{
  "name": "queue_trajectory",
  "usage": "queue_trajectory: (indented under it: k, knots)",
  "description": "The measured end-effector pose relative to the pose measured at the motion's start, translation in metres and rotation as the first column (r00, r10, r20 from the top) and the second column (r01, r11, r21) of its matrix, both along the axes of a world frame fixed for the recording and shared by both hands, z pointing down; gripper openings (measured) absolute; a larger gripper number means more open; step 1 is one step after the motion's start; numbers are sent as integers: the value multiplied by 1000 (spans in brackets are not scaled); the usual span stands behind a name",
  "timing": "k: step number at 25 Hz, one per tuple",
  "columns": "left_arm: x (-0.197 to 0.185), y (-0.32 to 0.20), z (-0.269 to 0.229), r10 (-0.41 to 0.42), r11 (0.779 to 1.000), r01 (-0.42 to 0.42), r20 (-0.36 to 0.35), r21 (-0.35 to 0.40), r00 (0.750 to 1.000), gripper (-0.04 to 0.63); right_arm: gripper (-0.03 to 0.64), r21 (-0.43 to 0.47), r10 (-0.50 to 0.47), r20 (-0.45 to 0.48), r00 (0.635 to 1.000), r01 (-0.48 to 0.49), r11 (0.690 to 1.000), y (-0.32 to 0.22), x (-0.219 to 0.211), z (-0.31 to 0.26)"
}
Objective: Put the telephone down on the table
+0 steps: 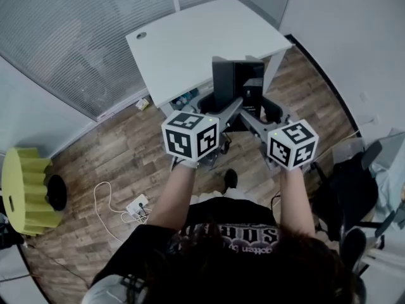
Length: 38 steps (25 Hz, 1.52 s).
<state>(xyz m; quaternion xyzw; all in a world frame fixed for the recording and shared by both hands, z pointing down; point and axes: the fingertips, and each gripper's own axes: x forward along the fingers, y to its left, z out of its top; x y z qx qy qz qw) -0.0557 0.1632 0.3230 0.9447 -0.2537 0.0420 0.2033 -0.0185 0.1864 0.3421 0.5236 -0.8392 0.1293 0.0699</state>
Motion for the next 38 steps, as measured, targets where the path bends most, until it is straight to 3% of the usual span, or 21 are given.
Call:
queue_trajectory:
  k: [25, 38]
  knots:
    - [91, -130, 6, -74, 997, 74, 1, -13, 997, 236, 281, -15, -73, 0, 997, 73, 997, -133, 93, 5]
    - [102, -183, 19, -92, 995, 92, 11, -46, 996, 236, 281, -42, -87, 13, 996, 87, 995, -186, 103, 18]
